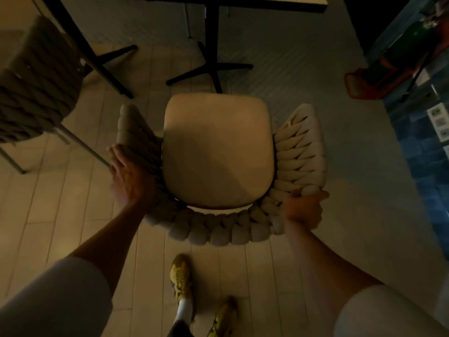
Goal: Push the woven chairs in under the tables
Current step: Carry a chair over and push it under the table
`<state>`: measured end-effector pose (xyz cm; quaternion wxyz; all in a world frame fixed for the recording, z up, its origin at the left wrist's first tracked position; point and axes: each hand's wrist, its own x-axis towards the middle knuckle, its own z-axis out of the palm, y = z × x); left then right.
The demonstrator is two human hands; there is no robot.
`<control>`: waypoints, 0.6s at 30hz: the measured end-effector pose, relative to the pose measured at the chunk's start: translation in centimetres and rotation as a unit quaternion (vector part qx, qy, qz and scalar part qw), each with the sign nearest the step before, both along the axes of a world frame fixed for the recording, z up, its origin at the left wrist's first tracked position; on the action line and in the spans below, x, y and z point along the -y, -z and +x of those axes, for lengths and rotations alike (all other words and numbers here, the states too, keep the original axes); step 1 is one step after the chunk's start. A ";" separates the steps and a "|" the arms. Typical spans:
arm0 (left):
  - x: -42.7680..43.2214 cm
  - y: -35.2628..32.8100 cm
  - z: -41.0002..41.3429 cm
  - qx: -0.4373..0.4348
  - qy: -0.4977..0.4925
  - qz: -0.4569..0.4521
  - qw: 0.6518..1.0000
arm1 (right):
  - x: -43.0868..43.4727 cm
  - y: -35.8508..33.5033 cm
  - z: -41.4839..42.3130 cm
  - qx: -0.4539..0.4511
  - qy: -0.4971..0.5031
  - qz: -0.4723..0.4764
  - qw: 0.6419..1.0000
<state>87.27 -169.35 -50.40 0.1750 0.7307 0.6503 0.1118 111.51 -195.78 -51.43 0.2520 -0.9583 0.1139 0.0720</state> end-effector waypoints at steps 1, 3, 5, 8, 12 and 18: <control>1.6 0.1 -0.1 -0.014 0.016 -0.005 1.000 | 0.1 0.0 0.0 -0.002 -0.006 0.001 1.000; 5.2 0.4 -0.8 -0.030 0.052 -0.015 0.998 | 0.3 -0.3 -0.1 -0.012 -0.017 0.001 1.000; 8.4 0.8 -1.6 -0.047 0.097 -0.006 0.994 | 0.7 -0.8 -0.5 -0.011 -0.034 0.018 0.999; 10.9 0.9 -2.1 -0.074 0.152 0.008 0.986 | 1.8 -1.1 -1.1 -0.007 -0.101 0.040 0.994; 14.0 0.4 -2.5 -0.139 0.289 0.044 0.946 | 4.2 -1.3 -3.1 0.065 -0.252 -0.016 0.965; 14.3 -1.6 -2.9 -0.140 0.368 0.055 0.918 | 7.4 -2.0 -5.4 0.196 -0.534 -0.038 0.821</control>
